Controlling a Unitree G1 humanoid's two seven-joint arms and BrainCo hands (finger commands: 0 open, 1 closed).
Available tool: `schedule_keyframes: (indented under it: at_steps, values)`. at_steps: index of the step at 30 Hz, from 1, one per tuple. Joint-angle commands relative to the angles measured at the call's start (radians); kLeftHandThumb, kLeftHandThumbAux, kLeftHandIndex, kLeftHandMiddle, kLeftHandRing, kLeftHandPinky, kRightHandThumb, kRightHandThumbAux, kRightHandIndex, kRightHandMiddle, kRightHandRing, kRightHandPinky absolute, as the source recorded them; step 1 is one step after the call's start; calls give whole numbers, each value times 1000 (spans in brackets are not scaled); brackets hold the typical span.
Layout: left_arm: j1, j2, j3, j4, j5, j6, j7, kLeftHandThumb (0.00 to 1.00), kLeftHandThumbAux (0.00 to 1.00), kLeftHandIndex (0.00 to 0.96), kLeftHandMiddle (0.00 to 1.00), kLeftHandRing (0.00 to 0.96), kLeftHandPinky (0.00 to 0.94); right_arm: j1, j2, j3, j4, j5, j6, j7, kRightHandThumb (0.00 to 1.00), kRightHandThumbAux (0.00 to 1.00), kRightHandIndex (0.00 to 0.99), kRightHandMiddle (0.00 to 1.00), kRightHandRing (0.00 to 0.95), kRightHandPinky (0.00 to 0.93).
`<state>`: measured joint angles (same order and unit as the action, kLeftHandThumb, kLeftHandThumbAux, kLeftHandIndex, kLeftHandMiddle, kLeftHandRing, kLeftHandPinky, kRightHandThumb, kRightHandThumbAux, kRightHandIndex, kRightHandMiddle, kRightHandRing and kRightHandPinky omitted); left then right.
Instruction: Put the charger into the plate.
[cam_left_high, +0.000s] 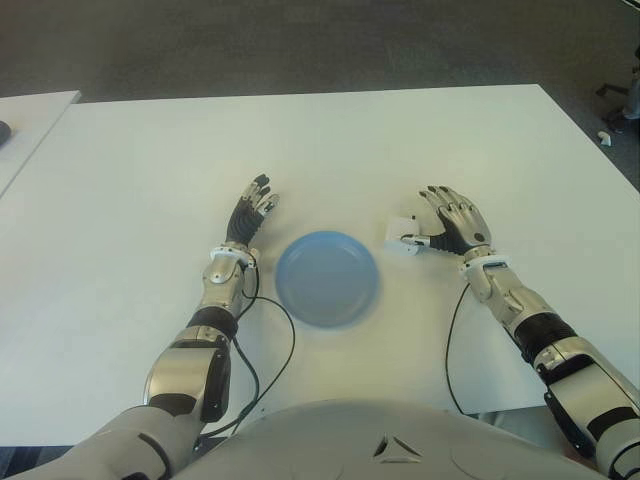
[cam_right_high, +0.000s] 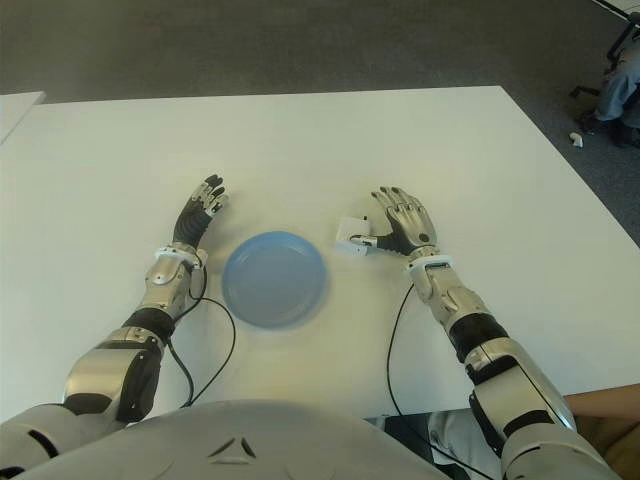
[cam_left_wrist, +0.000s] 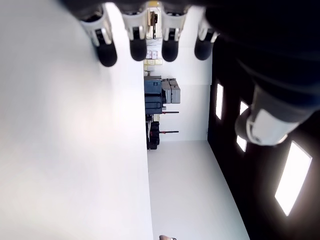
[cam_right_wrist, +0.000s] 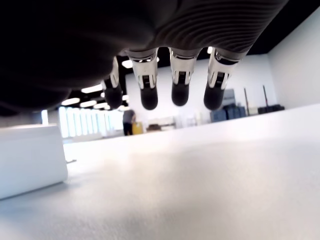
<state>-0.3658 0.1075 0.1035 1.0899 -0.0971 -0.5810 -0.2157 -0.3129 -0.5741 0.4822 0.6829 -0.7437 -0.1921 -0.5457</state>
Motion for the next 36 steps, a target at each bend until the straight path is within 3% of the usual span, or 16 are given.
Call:
schedule_keyframes:
  at_steps: [1, 7, 17, 30, 36]
  values:
    - [125, -19, -13, 112, 23, 150, -19, 87, 582, 0, 0, 11, 54, 31, 15, -42, -18, 13, -17, -42, 265, 138, 0, 0, 0, 0]
    - [121, -21, -12, 111, 21, 150, -20, 74, 574, 0, 0, 11, 52, 46, 16, -78, -74, 12, -11, -47, 250, 135, 0, 0, 0, 0]
    - [117, -21, -18, 106, 25, 151, -30, 58, 552, 0, 0, 0, 46, 67, 10, -111, -149, 6, 13, 22, 261, 109, 0, 0, 0, 0]
    - [117, -24, -16, 102, 24, 154, -26, 54, 544, 0, 0, 0, 43, 90, -35, -112, -222, 2, -26, 165, 280, 103, 0, 0, 0, 0]
    - [116, -24, -16, 99, 23, 155, -26, 57, 543, 0, 0, 0, 41, 113, -31, -92, -284, -29, -24, 202, 287, 101, 0, 0, 0, 0]
